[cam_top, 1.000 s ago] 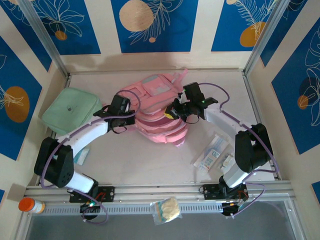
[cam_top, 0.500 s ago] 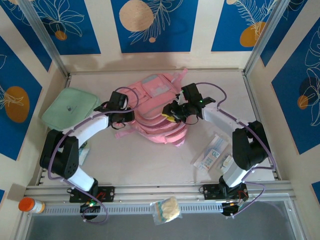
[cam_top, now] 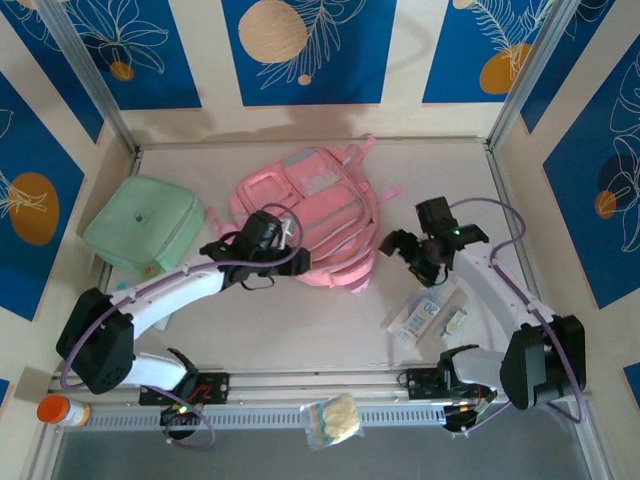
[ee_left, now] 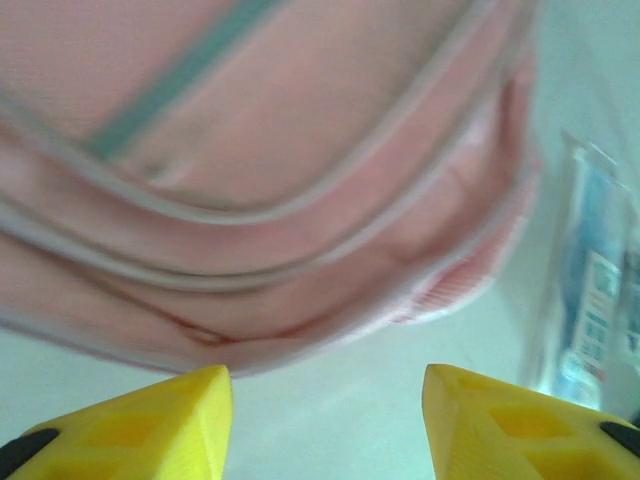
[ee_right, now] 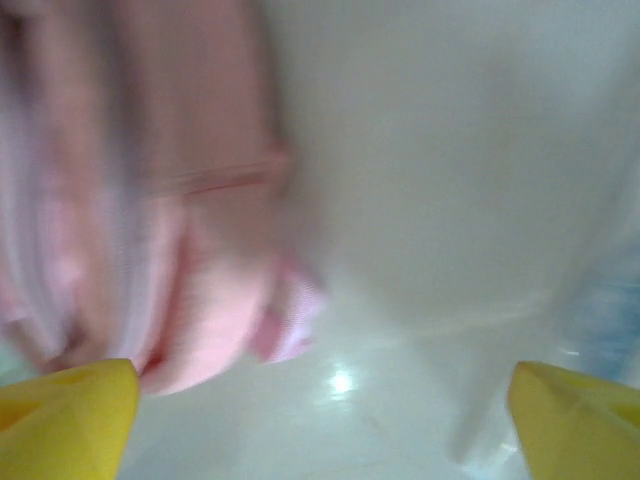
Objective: Pack books, pencil case, and school supplies into a backpack
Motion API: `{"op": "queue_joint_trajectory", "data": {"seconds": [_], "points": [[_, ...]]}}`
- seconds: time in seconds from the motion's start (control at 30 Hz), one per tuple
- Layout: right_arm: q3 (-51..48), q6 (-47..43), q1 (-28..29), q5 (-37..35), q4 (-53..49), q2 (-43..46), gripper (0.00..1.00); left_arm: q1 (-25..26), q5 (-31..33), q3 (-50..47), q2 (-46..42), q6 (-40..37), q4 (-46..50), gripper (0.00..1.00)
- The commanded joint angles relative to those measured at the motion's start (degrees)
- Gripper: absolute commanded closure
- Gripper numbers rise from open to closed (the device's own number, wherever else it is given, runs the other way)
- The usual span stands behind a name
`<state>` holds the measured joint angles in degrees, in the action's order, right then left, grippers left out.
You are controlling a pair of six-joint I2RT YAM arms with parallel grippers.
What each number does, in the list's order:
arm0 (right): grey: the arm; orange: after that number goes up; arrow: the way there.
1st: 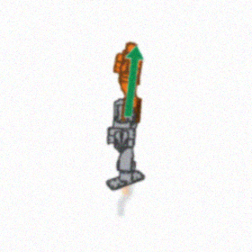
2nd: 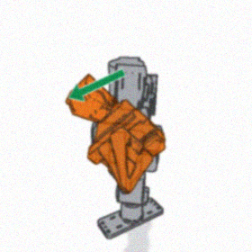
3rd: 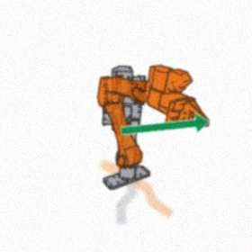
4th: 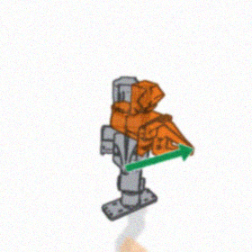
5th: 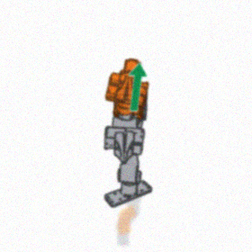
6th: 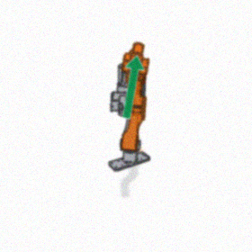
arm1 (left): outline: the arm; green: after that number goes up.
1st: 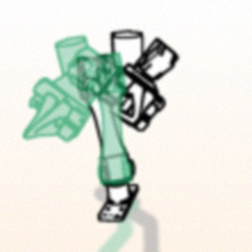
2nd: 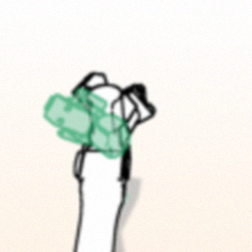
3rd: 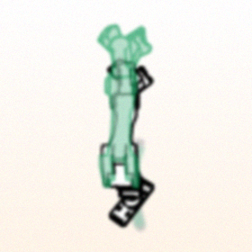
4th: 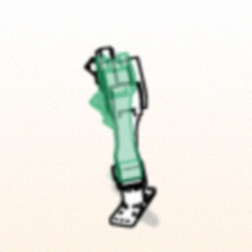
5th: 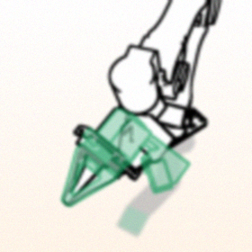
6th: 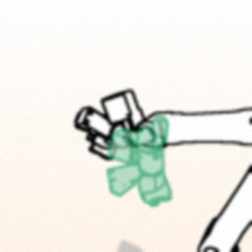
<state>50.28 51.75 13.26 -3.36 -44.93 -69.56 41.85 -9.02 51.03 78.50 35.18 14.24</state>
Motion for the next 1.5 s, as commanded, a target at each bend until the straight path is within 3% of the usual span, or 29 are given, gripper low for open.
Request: {"op": "queue_joint_trajectory", "data": {"seconds": [0.0,0.33,0.63,0.93,1.07,1.47], "points": [[-4.75,4.20,-3.82,-6.96,-6.85,2.76,0.02,4.75,-1.03,0.04,2.57,4.04,-6.26,0.47],[-11.22,6.79,-9.11,-9.12,-0.67,-0.14,0.01,11.58,0.63,5.51,11.19,4.11,-7.82,0.46],[-12.23,6.02,-8.69,-5.72,6.31,-6.32,0.01,12.91,1.80,7.88,15.31,5.77,-8.21,0.42],[-6.53,7.17,0.83,0.44,13.33,-12.61,0.01,13.21,2.60,8.90,17.02,7.02,-8.08,0.42],[-2.65,5.84,3.27,2.12,11.71,-15.10,0.01,13.87,2.90,9.44,18.06,8.08,-7.91,0.44],[-6.98,-7.55,-7.97,10.68,4.73,-8.54,0.02,18.05,0.21,15.12,28.55,14.48,-15.23,0.65]]}}
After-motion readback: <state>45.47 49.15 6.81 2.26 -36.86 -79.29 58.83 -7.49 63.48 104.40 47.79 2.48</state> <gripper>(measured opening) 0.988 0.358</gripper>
